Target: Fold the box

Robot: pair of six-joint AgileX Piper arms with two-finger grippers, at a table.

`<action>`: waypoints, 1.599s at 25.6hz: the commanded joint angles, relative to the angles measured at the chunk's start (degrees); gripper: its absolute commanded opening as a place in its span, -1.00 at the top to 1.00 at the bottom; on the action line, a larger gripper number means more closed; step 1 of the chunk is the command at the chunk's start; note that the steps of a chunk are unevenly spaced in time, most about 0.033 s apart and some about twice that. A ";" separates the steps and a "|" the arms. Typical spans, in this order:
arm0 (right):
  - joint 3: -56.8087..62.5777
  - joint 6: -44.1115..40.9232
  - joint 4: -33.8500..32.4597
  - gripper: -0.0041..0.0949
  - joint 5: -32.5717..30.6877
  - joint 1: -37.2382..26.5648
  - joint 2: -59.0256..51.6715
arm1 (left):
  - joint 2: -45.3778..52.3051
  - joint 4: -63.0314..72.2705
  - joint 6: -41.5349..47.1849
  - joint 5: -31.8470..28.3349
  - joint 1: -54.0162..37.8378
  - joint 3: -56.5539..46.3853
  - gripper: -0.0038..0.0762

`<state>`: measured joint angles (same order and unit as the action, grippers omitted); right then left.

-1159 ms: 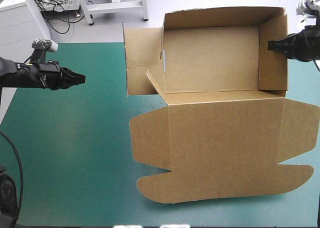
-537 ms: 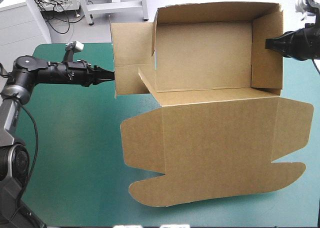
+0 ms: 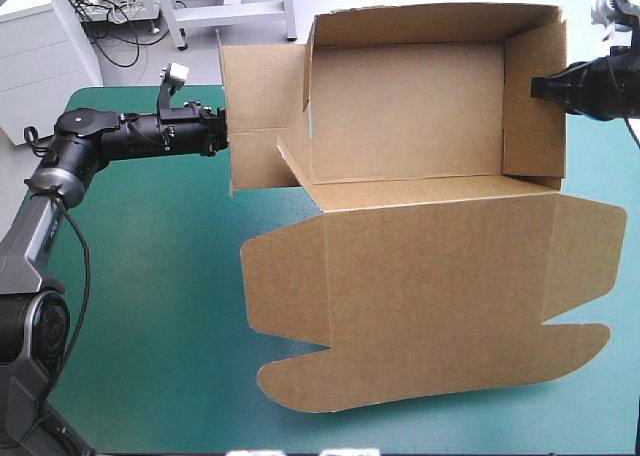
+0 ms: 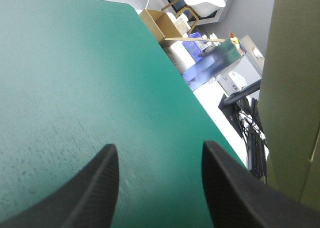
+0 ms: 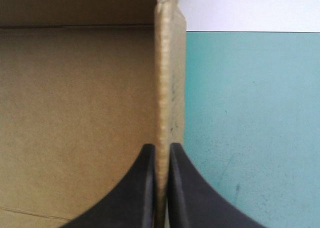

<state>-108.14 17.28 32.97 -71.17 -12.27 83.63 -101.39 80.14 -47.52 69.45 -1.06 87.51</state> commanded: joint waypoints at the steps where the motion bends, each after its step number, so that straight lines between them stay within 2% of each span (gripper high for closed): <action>1: -1.86 -0.06 3.03 0.96 -0.32 -0.26 -2.08 | 4.05 6.08 2.53 5.30 0.32 1.58 -0.04; 5: -1.86 -0.06 2.95 0.96 -0.32 -0.17 -1.99 | 7.27 7.79 2.91 5.30 2.23 1.58 -0.15; 13: -1.86 -0.55 3.04 0.96 -0.23 0.35 -1.99 | 12.05 11.71 2.53 5.05 6.40 1.68 -0.20; 18: -1.86 -2.70 -4.15 0.96 0.60 5.52 -1.99 | 12.56 13.19 2.17 5.05 8.57 1.68 -0.35; 23: -1.86 -5.17 -9.28 0.96 3.05 10.37 -1.99 | 12.56 13.13 2.10 5.05 9.86 1.68 -0.35; 27: -1.86 -7.23 -10.76 0.96 4.80 12.52 -1.99 | 12.56 10.22 2.26 5.07 10.65 1.68 -0.35; 41: -1.86 -12.61 -15.09 0.96 7.95 14.60 -1.58 | 15.12 3.41 2.31 4.94 12.22 1.68 -0.35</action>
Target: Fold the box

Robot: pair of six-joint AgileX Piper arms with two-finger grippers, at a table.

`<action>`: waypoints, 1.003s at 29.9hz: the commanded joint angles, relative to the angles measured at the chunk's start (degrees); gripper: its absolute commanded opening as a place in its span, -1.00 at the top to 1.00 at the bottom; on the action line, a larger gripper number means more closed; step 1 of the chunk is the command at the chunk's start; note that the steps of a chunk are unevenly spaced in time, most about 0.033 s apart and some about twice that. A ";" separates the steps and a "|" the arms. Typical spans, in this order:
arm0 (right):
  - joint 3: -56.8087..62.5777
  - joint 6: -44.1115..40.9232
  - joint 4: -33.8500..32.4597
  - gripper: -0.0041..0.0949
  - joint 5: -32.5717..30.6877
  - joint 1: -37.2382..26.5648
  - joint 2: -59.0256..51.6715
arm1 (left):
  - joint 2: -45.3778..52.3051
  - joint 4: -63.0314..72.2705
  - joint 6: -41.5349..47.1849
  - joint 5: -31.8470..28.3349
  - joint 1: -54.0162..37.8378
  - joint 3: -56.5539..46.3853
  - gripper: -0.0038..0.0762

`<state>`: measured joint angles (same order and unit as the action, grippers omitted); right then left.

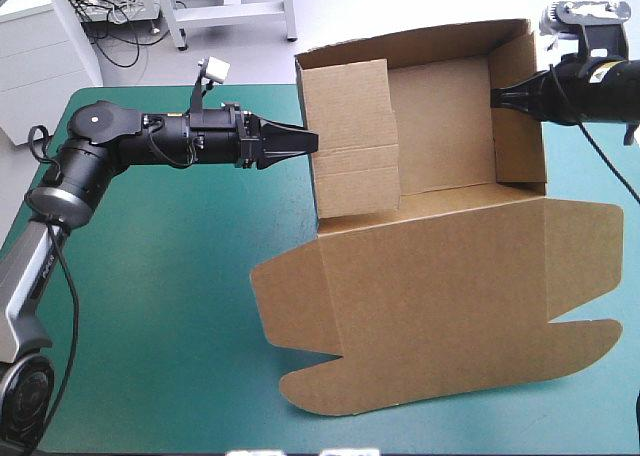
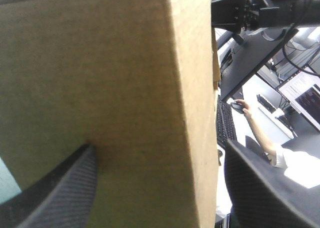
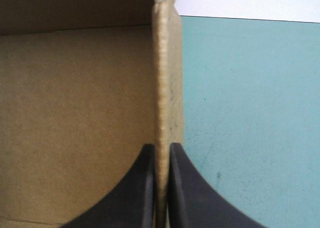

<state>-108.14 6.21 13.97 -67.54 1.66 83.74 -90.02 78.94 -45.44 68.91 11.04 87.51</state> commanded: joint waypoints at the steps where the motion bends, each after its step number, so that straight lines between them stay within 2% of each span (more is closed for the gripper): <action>1: -1.86 -1.55 4.18 0.96 4.46 0.67 -1.69 | 4.06 3.64 0.24 5.49 0.00 1.68 -0.35; 6: -1.86 -2.21 5.48 0.96 6.04 0.67 -1.55 | 5.05 -8.15 6.58 2.42 0.00 2.48 -0.35; 13: -1.86 -4.22 6.14 0.96 6.54 1.04 -0.74 | 5.05 -16.06 12.74 -3.03 0.00 7.43 -0.35; 16: -1.86 -4.22 4.54 0.96 7.37 3.71 -0.21 | 5.05 -21.58 16.06 -4.91 0.00 10.53 -0.35; 21: -1.86 -7.16 1.95 0.96 9.68 8.16 1.26 | 5.05 -32.86 22.68 -4.52 0.00 14.58 -0.35; 30: -1.97 -12.33 -1.44 0.96 13.36 14.61 4.11 | 5.05 -45.31 31.67 -4.98 0.22 16.57 -0.35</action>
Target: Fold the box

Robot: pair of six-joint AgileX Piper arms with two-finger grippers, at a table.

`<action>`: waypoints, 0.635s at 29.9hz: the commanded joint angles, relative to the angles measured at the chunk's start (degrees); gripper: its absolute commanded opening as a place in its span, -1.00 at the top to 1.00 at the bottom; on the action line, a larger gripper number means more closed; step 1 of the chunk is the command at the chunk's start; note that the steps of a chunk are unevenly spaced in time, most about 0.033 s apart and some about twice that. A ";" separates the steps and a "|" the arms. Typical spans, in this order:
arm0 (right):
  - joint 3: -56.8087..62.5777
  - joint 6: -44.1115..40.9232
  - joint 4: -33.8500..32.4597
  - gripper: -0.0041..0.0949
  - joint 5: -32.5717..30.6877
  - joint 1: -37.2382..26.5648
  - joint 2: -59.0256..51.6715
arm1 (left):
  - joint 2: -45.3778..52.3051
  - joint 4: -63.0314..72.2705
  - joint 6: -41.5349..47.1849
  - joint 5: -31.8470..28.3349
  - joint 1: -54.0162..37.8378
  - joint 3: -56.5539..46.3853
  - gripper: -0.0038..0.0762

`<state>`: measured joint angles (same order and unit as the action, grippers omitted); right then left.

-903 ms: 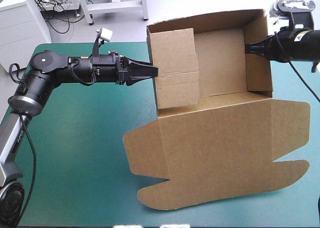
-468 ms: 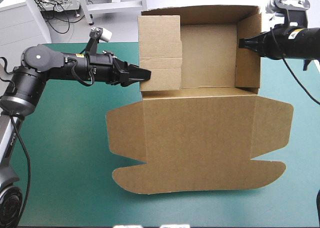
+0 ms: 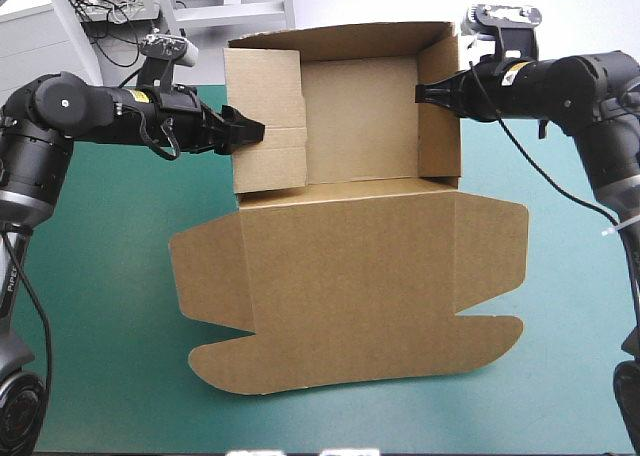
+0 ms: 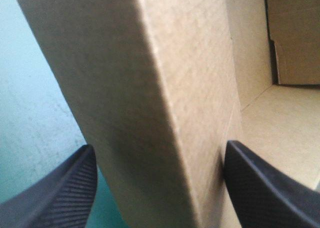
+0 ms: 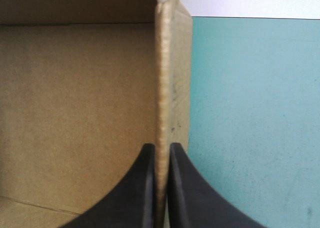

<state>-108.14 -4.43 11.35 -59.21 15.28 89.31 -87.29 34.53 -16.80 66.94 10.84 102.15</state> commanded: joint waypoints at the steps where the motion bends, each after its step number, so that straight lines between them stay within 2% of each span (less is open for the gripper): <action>1: -1.97 -1.69 1.18 0.96 4.92 1.33 -1.35 | 2.31 -1.68 3.57 -3.33 0.42 1.92 -0.35; 8: -1.97 -3.17 2.22 0.96 5.57 1.93 0.25 | 2.31 -7.77 7.46 -4.55 1.04 1.92 -0.33; 15: -1.97 -3.83 2.36 0.96 5.66 1.93 0.30 | 2.31 -18.17 11.14 -8.99 6.32 1.92 -0.26; 19: -1.97 -3.83 1.78 0.96 5.66 2.29 0.30 | 2.31 -25.25 16.20 -9.96 9.13 1.92 -0.22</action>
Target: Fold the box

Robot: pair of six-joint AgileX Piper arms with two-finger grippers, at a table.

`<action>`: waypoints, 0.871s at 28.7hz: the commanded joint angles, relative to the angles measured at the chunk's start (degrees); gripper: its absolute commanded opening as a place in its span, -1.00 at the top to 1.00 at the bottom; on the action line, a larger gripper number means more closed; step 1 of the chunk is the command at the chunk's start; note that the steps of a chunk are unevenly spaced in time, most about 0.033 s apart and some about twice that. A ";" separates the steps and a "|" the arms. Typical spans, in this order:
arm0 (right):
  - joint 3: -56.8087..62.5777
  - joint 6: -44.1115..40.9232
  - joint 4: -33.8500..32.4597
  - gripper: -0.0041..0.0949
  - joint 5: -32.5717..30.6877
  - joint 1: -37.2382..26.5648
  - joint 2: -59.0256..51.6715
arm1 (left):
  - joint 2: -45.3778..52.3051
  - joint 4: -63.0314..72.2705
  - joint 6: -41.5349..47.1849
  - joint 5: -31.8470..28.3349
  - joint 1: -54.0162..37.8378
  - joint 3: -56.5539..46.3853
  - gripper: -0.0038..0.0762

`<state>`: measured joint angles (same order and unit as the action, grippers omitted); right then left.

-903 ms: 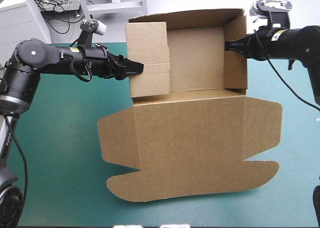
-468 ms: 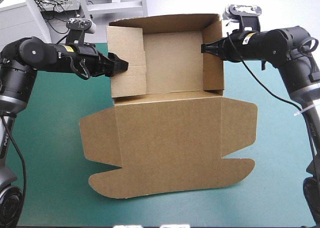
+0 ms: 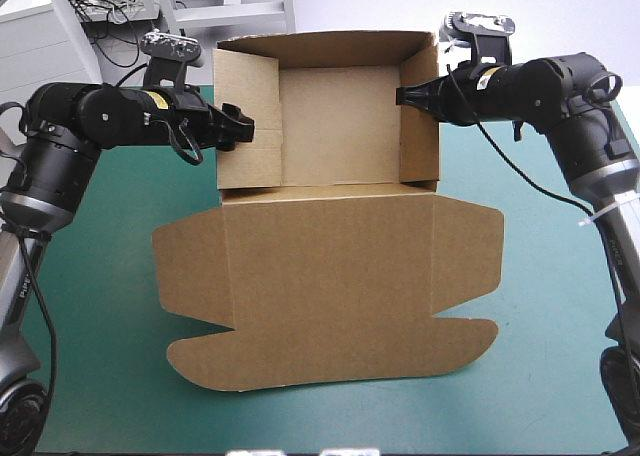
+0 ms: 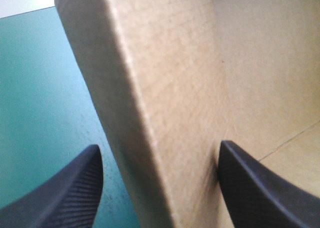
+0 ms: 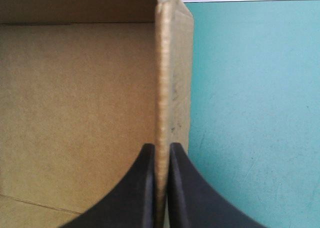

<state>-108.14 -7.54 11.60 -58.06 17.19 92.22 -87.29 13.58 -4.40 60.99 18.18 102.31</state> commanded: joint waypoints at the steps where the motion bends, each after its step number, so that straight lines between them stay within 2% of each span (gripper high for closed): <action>1: -1.97 -0.72 1.01 0.96 4.63 0.52 -2.52 | 2.31 -5.76 5.02 -4.01 2.36 1.76 -0.22; 8: -1.97 -1.00 1.56 0.96 4.90 1.24 -1.99 | 2.19 -10.62 10.71 -3.90 3.79 1.76 -0.22; 10: -1.97 -1.00 1.70 0.96 5.28 1.24 -1.99 | 2.19 -10.77 12.04 -3.90 3.79 1.76 -0.16; 14: -1.97 -1.00 2.23 0.96 5.50 1.24 -1.99 | 1.41 -10.33 13.30 -3.32 3.79 1.76 0.09; 19: -1.97 -0.76 2.97 0.96 5.08 1.24 -1.99 | -0.22 -9.11 13.30 0.26 3.79 1.76 0.43; 25: -1.97 0.36 2.97 0.96 1.50 1.24 -1.26 | -0.49 -5.91 13.43 -0.56 3.79 1.76 0.96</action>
<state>-108.14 -7.67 10.72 -59.24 18.35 92.93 -89.94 4.08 9.17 63.74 21.63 102.33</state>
